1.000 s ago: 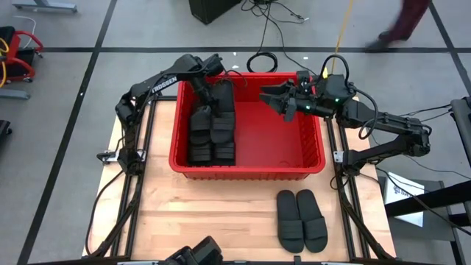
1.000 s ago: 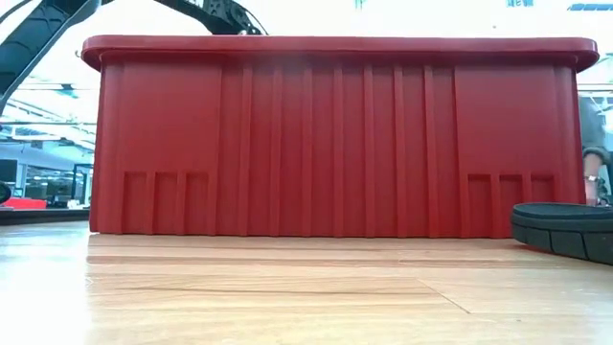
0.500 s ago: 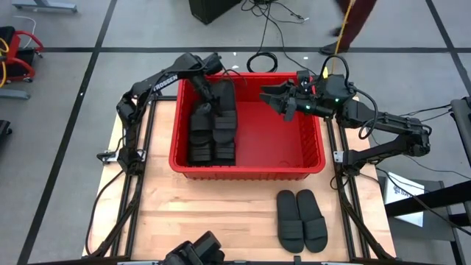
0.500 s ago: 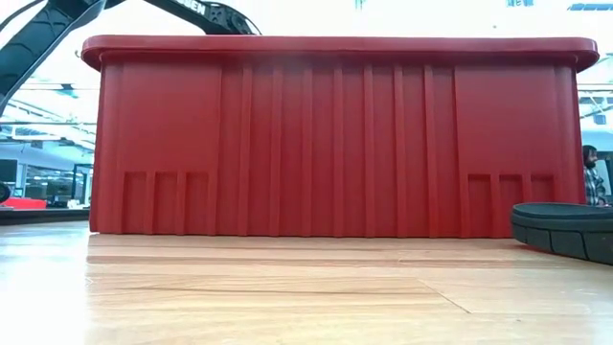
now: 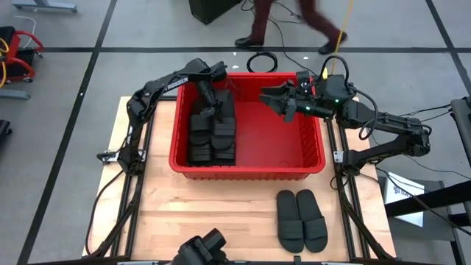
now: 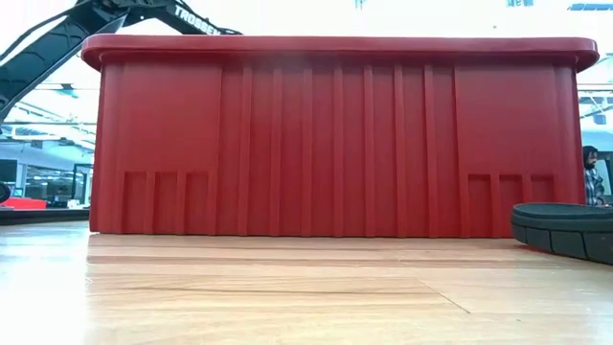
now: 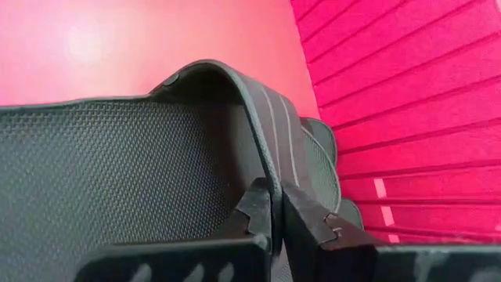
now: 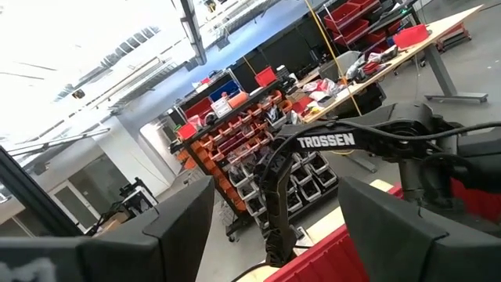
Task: Pick and place slides into bin
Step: Put the black slide into the red bin
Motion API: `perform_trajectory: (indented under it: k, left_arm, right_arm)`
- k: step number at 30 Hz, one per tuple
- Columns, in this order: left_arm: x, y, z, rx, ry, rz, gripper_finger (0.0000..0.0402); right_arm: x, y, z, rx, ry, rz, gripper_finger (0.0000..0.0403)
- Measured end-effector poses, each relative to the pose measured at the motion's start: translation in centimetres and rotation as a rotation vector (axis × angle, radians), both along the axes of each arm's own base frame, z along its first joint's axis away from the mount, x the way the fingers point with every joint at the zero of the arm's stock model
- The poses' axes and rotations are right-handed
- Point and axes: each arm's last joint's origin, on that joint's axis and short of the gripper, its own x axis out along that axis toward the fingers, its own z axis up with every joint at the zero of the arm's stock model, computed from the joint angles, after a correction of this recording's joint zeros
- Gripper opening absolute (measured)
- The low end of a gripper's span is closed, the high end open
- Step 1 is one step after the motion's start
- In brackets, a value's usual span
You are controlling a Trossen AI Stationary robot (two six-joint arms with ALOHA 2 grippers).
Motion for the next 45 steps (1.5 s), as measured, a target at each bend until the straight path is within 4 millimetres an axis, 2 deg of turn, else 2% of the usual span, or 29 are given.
perform_trajectory:
  k: [11, 22, 28, 32, 40, 45]
  left_arm:
    - [0.3, 0.6, -0.9, 0.024, -0.003, 0.006, 0.0031]
    - [-0.4, 0.6, -3.4, -0.011, 0.068, 0.044, 0.0033]
    - [-0.5, 0.6, -3.7, 0.005, 0.095, 0.043, 0.0036]
    - [-0.5, 0.6, -3.8, 0.021, 0.123, 0.052, 0.0063]
    - [-0.5, 0.8, -3.9, 0.041, 0.182, 0.100, 0.0148]
    - [-0.4, 0.9, -3.5, 0.059, 0.209, 0.128, 0.0178]
  right_arm:
    - [0.0, 0.0, 0.0, -0.006, 0.006, -0.001, 0.0265]
    - [0.0, 0.0, 0.0, -0.010, 0.007, -0.001, 0.0265]
    - [0.0, 0.0, -0.1, -0.021, 0.010, -0.003, 0.0265]
    - [0.0, 0.0, -0.1, -0.021, 0.010, -0.003, 0.0265]
    - [0.0, 0.0, -0.2, -0.026, 0.024, -0.004, 0.0265]
    - [0.0, 0.0, -0.3, -0.028, 0.034, -0.005, 0.0265]
